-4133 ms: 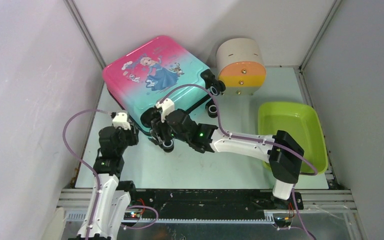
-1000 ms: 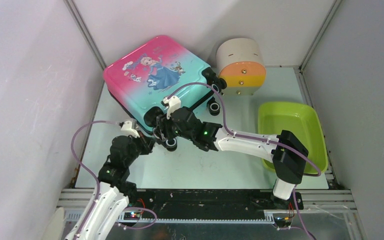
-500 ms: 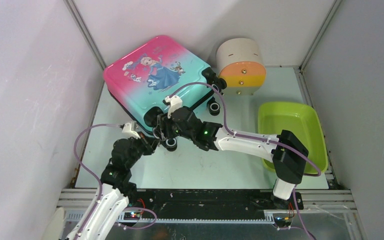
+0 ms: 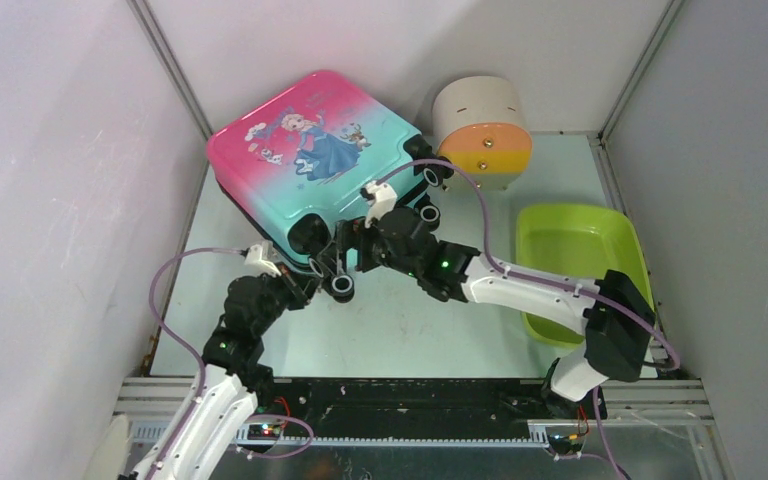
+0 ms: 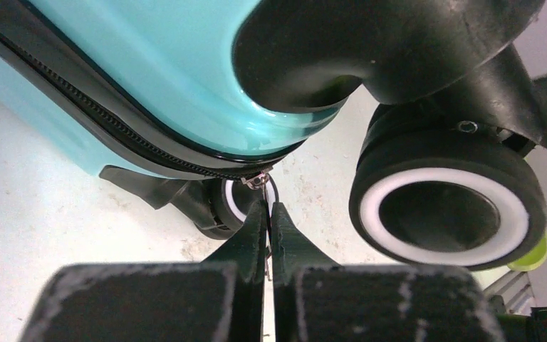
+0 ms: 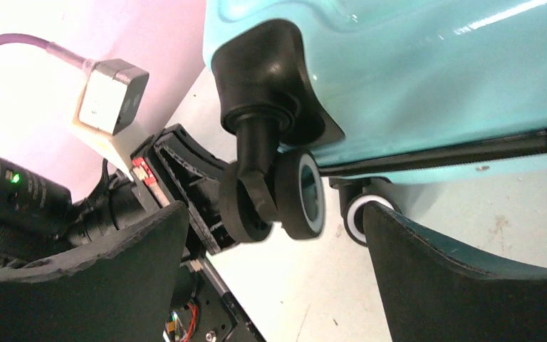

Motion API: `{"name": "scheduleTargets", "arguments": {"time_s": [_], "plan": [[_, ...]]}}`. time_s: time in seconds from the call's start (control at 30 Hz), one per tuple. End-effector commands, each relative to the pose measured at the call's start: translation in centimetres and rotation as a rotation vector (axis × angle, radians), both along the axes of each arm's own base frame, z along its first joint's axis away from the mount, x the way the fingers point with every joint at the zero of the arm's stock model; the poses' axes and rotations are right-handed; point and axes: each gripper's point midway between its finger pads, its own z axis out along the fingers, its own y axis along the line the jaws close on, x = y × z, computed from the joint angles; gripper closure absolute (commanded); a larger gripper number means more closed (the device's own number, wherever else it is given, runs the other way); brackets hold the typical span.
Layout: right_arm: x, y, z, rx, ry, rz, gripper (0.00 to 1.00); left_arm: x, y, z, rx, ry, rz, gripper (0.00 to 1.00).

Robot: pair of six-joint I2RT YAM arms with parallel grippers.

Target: Open, take out, and arrange the luggage

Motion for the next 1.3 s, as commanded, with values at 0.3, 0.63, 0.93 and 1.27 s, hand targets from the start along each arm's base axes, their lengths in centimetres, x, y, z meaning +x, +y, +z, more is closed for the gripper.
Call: {"name": "scheduleTargets", "arguments": {"time_s": [0.3,0.63,0.93,1.27], "plan": [[-1.5,-3.2,-0.4,0.338,0.116,-0.055,0.26,-1.0,-3.7,4.8,-0.216,-0.058,-0.147,1.00],[-1.7,-0.3,-5.1,0.402,0.261,0.056,0.36,-1.0,-4.0,5.7,-0.306,-0.065,-0.139,1.00],[-2.2,1.7,-6.8,0.532,0.378,0.142,0.53,-0.9,-3.9,5.9,-0.269,-0.048,-0.140,1.00],[-2.5,2.3,-7.5,0.665,0.455,0.195,0.55,-0.9,-4.0,6.8,-0.294,-0.058,-0.138,1.00]]}}
